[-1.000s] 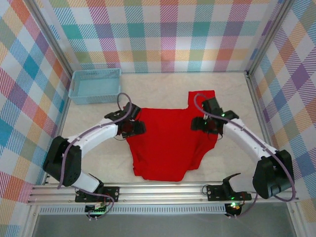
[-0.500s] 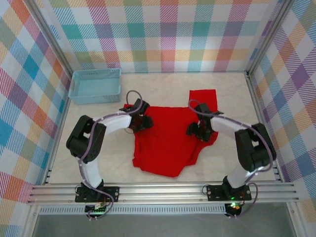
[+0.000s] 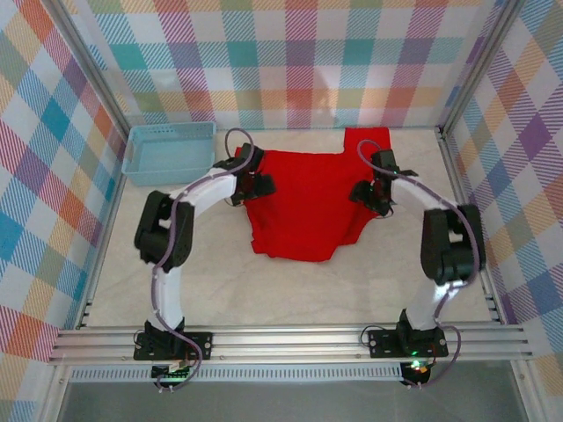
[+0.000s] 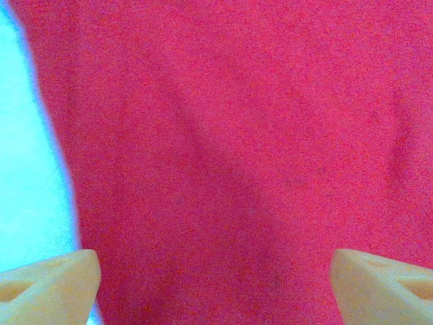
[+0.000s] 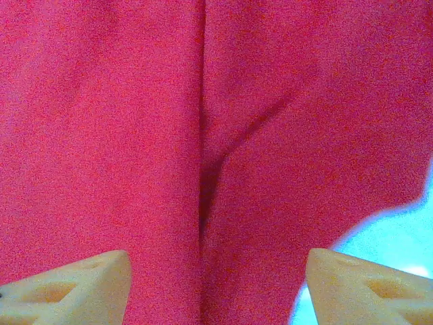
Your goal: Fold the inside-out t-shirt
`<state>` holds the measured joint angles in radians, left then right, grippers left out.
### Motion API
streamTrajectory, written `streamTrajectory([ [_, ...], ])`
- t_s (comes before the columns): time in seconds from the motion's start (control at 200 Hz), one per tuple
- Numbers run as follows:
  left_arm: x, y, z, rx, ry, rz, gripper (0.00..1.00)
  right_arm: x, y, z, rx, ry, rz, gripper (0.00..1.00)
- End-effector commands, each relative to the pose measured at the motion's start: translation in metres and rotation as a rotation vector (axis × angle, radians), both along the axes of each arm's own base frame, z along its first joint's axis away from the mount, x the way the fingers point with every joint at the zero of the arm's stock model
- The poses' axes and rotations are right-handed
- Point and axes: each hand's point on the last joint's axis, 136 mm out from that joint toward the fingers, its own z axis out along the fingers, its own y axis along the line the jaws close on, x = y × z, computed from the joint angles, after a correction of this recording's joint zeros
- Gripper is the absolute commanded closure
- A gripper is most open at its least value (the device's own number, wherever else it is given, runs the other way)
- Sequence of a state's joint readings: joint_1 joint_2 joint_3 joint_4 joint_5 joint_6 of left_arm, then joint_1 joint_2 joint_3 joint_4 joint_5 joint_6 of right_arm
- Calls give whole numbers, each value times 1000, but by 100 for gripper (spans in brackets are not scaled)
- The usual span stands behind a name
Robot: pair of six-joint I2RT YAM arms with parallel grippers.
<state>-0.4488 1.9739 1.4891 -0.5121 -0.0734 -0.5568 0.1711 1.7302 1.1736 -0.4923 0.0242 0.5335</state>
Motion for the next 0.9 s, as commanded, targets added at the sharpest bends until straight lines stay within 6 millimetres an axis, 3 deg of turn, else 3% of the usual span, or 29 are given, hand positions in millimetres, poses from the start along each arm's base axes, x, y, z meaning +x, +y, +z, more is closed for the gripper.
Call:
streamTrajectory([
  [0.0,-55,12,31,51,-31,-18,11,-38,0,10,12,-7,35,32],
  [0.155,-111,2,12,-51,-21,-46,18,-78,11,-9,122,29,39,39],
  [0.305,-137,-6,-6,-95,-5,-73,28,-97,15,-22,166,37,36,45],
  [0.435,-143,-8,-22,-104,17,-79,36,-105,22,-37,187,64,46,48],
  [0.595,-133,-22,-22,-158,-21,-103,39,-108,35,-50,209,89,73,49],
  [0.72,-131,-25,-26,-162,-19,-109,41,-105,37,-56,201,97,76,49],
  [0.895,-130,-27,-34,-149,5,-116,54,-97,44,-59,210,103,96,51],
])
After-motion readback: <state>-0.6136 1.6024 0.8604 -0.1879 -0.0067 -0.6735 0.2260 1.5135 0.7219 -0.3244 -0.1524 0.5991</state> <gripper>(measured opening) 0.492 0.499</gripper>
